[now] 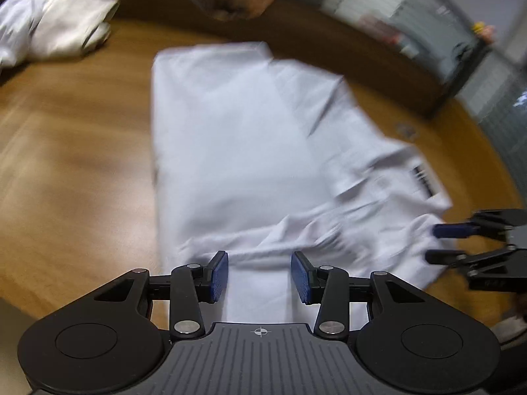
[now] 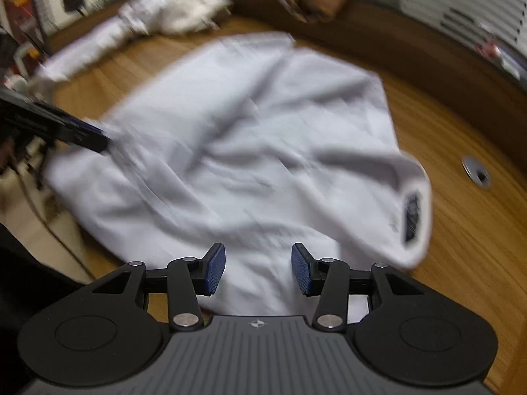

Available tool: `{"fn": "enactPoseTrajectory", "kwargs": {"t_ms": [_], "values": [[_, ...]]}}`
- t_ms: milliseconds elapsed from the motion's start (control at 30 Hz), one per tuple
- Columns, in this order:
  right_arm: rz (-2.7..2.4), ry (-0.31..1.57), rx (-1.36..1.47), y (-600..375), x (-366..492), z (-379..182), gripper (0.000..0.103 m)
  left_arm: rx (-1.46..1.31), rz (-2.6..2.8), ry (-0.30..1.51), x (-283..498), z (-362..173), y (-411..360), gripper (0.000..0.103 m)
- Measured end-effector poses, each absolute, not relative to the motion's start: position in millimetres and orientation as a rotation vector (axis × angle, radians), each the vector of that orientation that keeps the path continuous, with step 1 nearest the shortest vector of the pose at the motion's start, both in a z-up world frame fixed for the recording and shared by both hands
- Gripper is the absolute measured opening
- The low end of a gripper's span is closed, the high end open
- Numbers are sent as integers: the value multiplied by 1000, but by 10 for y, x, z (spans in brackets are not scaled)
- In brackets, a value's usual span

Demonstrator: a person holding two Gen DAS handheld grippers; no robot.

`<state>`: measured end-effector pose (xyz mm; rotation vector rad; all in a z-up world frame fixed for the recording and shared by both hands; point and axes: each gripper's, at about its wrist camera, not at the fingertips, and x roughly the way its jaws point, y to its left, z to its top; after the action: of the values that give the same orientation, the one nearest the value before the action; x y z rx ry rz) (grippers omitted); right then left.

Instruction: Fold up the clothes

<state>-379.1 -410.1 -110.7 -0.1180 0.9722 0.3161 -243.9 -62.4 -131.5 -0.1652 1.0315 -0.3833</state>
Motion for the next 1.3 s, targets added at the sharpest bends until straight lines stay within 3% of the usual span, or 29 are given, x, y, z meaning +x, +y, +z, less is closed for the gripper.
{"fn": "enactPoseTrajectory", "kwargs": {"t_ms": [233,533,933,1300], "values": [[316,1031,-73,-4323,-3746,-1315,50,-230,-389,1028,-2399,-1317,-492,43],[399,987,-31,-4358,-3296,-673,52,-224,-354,961,-2137,-765,-342,50],[542,966,-21,-3948,-1562,-281,59,-179,-429,1012,-1363,-845,-591,50],[606,1121,9,-3480,48,-836,60,-224,-472,1086,-894,-1247,-624,49]]}}
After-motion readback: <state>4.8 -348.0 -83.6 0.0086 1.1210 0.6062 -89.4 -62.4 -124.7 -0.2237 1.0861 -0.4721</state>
